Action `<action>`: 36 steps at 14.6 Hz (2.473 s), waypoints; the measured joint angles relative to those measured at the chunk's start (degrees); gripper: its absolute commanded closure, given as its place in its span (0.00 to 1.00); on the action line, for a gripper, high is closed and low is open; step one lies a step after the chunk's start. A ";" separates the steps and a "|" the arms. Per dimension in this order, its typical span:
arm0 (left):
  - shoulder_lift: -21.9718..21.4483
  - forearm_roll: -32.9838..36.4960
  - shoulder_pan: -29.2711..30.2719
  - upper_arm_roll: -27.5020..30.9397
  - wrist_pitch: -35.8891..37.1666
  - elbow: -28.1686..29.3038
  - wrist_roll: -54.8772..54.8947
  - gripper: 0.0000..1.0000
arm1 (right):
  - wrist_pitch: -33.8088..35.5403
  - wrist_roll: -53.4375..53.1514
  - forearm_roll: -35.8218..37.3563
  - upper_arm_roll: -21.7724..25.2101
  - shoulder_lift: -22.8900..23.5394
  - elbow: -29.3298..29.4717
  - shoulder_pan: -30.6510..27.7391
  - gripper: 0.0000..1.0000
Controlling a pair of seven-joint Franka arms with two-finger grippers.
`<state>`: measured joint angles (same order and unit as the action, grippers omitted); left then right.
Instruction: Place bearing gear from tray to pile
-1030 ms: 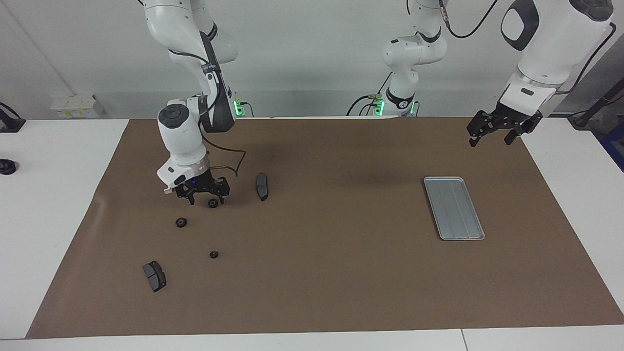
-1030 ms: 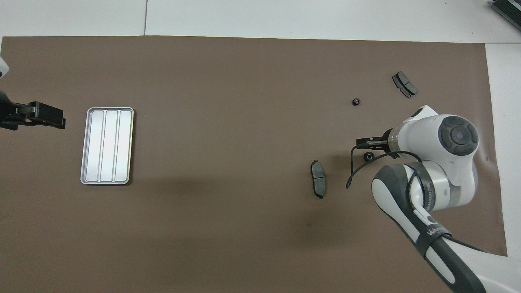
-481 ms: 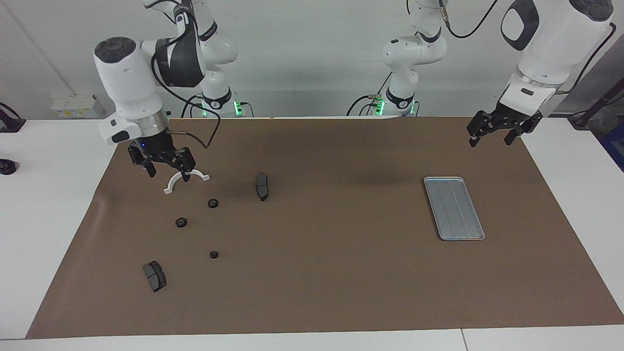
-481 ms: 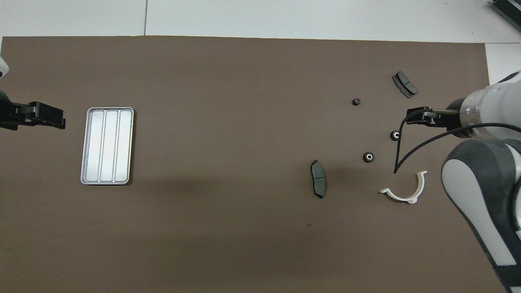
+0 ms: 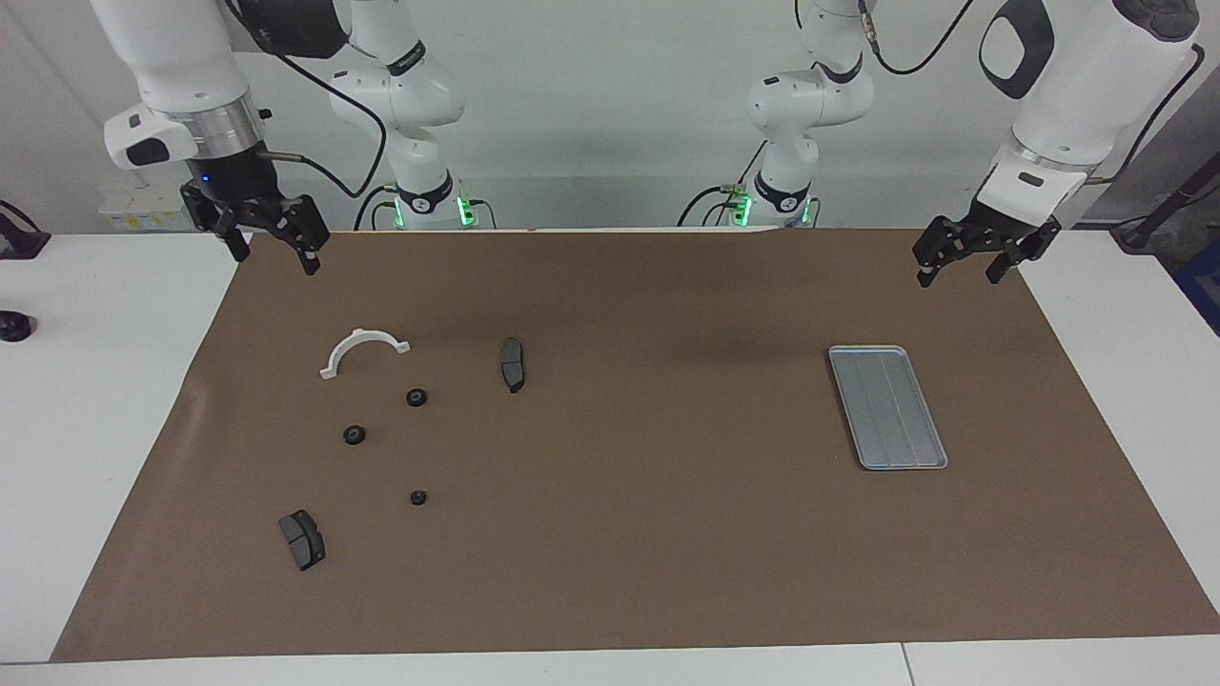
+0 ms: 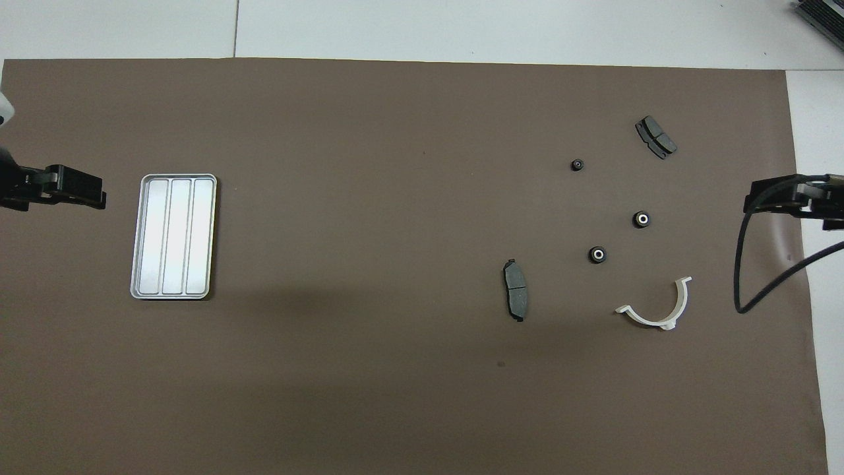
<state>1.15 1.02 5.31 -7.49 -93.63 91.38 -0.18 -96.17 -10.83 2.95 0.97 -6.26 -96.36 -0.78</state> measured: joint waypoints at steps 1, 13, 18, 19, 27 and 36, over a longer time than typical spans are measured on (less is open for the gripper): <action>0.00 0.00 0.00 0.00 0.00 0.00 0.00 0.00 | 1.83 2.98 0.00 0.05 -0.04 1.49 -0.60 0.00; 0.00 0.00 0.00 0.00 0.00 0.00 0.00 0.00 | 5.95 5.46 -2.79 -0.19 1.17 4.01 -1.79 0.00; 0.00 0.00 0.00 0.00 0.00 0.00 0.00 0.00 | 8.25 5.46 -2.79 -0.27 1.18 4.02 -1.81 0.00; 0.00 0.00 0.00 0.00 0.00 0.00 0.00 0.00 | 8.27 5.46 -2.79 -0.28 1.18 4.02 -1.79 0.00; 0.00 0.00 0.00 0.00 0.00 0.00 0.00 0.00 | 8.40 5.46 -2.79 1.34 1.22 3.96 -0.25 0.00; 0.00 0.00 0.00 0.00 0.00 0.00 0.00 0.00 | 9.17 5.90 -2.47 1.25 1.21 4.01 0.22 0.00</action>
<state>1.15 1.02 5.31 -7.49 -93.63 91.38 -0.18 -87.00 -4.92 0.47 2.22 -5.06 -92.35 -0.56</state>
